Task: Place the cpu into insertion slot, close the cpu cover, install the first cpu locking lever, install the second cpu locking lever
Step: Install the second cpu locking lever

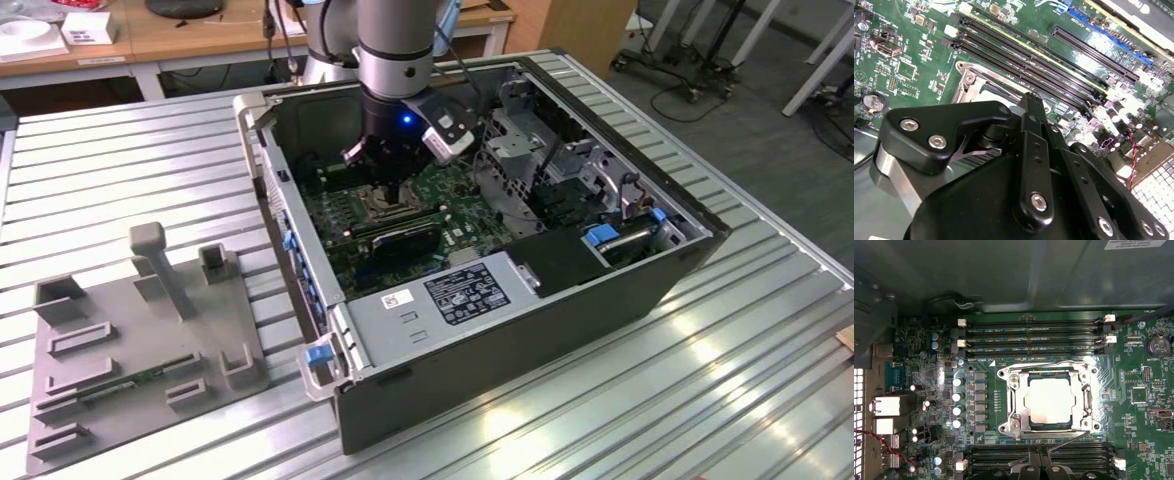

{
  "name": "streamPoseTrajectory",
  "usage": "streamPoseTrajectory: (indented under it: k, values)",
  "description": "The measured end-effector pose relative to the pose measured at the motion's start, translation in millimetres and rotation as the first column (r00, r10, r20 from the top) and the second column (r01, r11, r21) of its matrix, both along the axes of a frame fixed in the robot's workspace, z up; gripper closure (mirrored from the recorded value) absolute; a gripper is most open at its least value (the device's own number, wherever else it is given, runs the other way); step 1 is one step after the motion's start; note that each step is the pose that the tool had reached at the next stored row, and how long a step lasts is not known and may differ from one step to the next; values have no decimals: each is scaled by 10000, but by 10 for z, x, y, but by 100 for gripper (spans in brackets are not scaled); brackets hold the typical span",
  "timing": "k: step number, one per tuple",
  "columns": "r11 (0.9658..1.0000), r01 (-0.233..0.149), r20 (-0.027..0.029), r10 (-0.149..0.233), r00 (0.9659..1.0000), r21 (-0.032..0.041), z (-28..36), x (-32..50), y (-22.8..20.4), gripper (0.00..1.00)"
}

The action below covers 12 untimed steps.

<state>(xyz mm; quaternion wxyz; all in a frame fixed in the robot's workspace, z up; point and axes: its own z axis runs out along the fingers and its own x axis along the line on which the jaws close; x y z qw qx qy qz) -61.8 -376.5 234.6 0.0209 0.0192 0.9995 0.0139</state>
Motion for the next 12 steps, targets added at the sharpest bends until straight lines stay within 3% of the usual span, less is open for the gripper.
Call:
streamPoseTrajectory:
  k: [12]
  values:
    - [10000,-2,-1,2,10000,-7,-99,-93,0,89]
